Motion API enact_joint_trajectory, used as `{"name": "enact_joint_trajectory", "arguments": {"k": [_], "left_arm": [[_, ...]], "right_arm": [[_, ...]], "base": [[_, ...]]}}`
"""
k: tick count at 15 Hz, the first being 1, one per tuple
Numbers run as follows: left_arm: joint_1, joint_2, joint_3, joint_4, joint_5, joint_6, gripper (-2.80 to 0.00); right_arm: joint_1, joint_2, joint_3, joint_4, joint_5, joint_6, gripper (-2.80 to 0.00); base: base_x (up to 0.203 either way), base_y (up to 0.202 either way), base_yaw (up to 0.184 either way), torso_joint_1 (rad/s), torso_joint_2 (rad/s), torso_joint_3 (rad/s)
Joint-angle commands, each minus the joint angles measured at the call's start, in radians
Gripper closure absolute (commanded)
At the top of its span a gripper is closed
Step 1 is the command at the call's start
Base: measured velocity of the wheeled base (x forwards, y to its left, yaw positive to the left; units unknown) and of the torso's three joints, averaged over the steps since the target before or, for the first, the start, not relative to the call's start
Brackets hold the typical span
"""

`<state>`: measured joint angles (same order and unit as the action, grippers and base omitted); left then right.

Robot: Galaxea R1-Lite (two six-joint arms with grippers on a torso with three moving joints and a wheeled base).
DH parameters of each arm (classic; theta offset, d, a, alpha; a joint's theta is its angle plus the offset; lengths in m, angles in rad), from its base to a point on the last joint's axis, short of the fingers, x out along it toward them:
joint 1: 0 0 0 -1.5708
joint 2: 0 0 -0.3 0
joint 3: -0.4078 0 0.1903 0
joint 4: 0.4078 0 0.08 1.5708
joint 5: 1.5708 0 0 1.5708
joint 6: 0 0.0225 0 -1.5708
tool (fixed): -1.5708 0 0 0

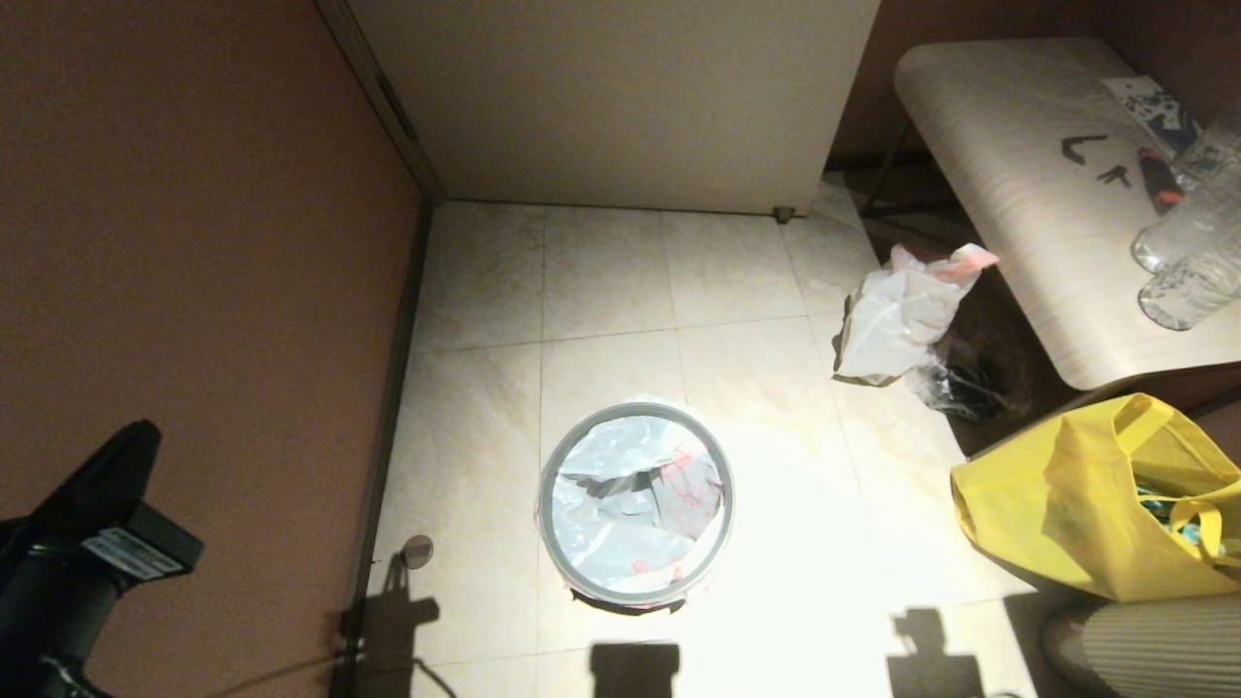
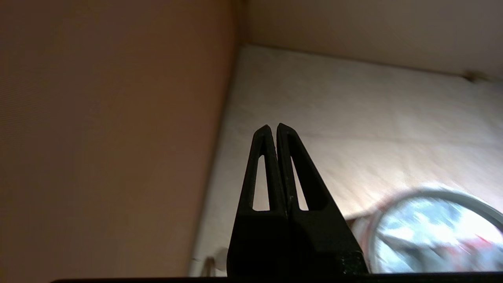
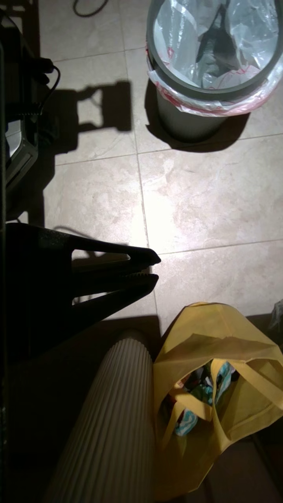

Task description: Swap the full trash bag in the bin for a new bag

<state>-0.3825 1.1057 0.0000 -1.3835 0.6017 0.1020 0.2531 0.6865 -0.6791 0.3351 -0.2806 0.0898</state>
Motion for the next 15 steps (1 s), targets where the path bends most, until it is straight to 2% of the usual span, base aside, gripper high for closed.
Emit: {"name": "enact_joint_trajectory", "arguments": {"k": [1, 4, 6, 10, 13, 15], "left_arm": [[0.051, -0.086, 0.008, -0.007, 0.019, 0.024, 0.00], [0.097, -0.185, 0.014, 0.022, 0.044, 0.053, 0.00], [0.150, -0.285, 0.005, 0.088, 0.049, 0.077, 0.00], [0.250, -0.574, -0.034, 0.345, 0.047, 0.093, 0.00], [0.330, -0.753, -0.013, 0.528, 0.039, 0.091, 0.00], [0.362, -0.846, 0.010, 0.610, 0.025, 0.089, 0.00]], "right_arm": [[-0.026, -0.092, 0.022, 0.002, 0.001, 0.000, 0.00], [-0.073, -0.192, 0.038, 0.031, 0.003, -0.003, 0.00], [-0.092, -0.264, 0.034, 0.083, 0.002, -0.021, 0.00], [-0.134, -0.402, 0.023, 0.201, -0.005, -0.053, 0.00], [-0.149, -0.406, -0.034, 0.262, -0.021, -0.020, 0.00], [-0.214, -0.432, -0.035, 0.269, -0.020, -0.025, 0.00]], "base": [[0.000, 0.000, 0.000, 0.000, 0.00, 0.000], [0.000, 0.000, 0.000, 0.000, 0.00, 0.000], [0.000, 0.000, 0.000, 0.000, 0.00, 0.000], [0.000, 0.000, 0.000, 0.000, 0.00, 0.000], [0.000, 0.000, 0.000, 0.000, 0.00, 0.000], [0.000, 0.000, 0.000, 0.000, 0.00, 0.000]]}}
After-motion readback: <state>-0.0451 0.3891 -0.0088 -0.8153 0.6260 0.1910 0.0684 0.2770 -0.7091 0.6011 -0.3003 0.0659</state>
